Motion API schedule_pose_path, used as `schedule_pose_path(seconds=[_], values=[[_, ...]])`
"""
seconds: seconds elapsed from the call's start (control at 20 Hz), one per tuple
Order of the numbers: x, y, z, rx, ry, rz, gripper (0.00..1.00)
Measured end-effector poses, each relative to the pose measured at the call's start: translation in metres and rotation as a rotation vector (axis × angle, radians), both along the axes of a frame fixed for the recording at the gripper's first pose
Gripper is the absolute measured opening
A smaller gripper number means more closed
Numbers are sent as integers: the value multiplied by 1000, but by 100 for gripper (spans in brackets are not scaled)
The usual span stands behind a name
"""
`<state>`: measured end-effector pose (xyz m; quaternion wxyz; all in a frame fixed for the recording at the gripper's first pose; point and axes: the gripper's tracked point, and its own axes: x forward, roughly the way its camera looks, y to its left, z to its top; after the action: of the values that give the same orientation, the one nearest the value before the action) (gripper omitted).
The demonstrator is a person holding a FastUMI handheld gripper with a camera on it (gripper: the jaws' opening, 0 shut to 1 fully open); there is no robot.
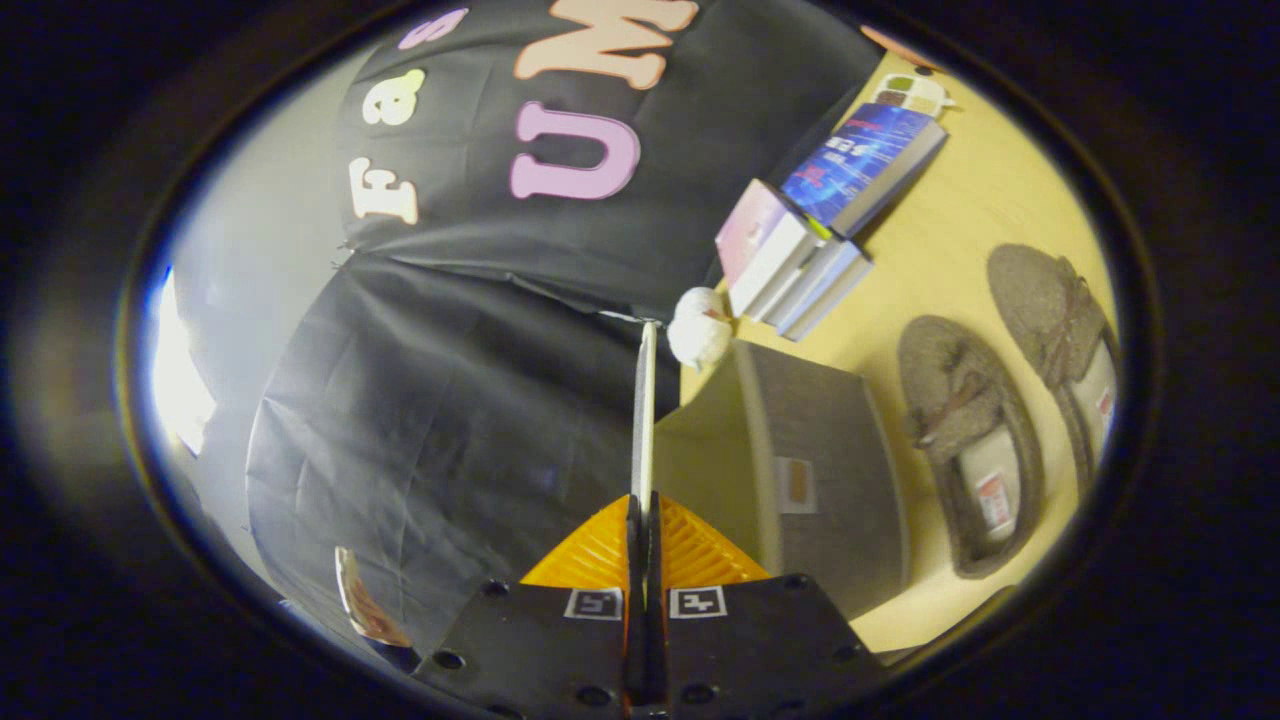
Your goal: Open the storage box then place both shoes into the box .Put the left shoe in first, then the right shoe, with the right side of both shoes facing outward in a uniform manner.
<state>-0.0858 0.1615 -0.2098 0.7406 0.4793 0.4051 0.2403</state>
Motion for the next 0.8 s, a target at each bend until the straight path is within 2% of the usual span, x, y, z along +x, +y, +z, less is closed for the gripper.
schedule_pose_path(seconds=[0.2,0.4,0.55,0.8], values=[[7,65,40,7,-55,89,4],[1,139,56,25,-74,196,4],[-2,188,46,30,-51,267,4],[-18,236,28,28,7,328,4]])
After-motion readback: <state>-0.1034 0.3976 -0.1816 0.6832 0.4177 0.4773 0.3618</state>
